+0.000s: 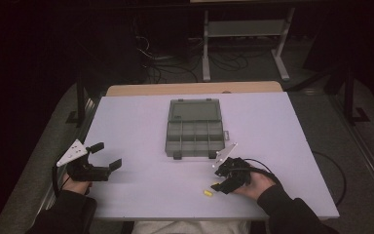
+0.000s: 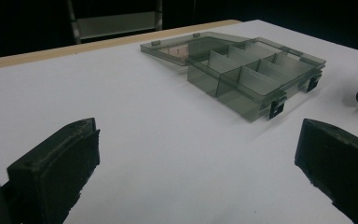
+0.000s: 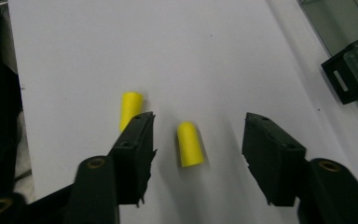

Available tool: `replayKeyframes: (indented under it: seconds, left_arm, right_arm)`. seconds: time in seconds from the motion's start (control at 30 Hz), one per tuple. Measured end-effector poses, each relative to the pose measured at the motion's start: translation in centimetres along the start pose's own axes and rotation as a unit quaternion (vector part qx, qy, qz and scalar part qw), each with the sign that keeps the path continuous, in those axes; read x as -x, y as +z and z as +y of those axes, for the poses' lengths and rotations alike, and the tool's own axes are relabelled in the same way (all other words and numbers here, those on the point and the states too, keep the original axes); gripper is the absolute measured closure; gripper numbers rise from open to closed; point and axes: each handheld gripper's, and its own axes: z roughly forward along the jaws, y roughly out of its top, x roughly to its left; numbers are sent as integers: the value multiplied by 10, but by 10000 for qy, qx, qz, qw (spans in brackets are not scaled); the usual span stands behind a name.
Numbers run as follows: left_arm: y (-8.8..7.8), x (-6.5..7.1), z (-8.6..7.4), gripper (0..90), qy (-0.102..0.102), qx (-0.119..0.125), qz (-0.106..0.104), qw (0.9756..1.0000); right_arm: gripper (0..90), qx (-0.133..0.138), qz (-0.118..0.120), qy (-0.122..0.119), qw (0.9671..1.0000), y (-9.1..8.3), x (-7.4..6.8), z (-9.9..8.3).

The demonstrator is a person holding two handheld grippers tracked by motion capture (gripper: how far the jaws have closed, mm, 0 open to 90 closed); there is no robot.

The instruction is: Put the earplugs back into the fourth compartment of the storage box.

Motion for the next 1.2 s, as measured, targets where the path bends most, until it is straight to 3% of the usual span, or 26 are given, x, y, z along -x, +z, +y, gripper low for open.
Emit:
replayKeyframes:
  seconds: [0.33, 0.57, 0.93, 1.2]
  left_arm:
    - [0, 0, 0, 0, 10, -9, -6, 10000]
    - [0, 0, 0, 0, 28, -20, -5, 10000]
    - [0, 0, 0, 0, 13, -37, -9, 10000]
    - [1, 0, 0, 0, 10, -36, -15, 10000]
  right_arm:
    - [774, -124, 41, -68, 9999, 3, -2, 1]
    - [788, -51, 84, -35, 9999, 0, 0, 1]
    - [788, 306, -5, 21, 9995, -25, 7, 8]
    - [788, 425, -88, -83, 9990, -39, 13, 24]
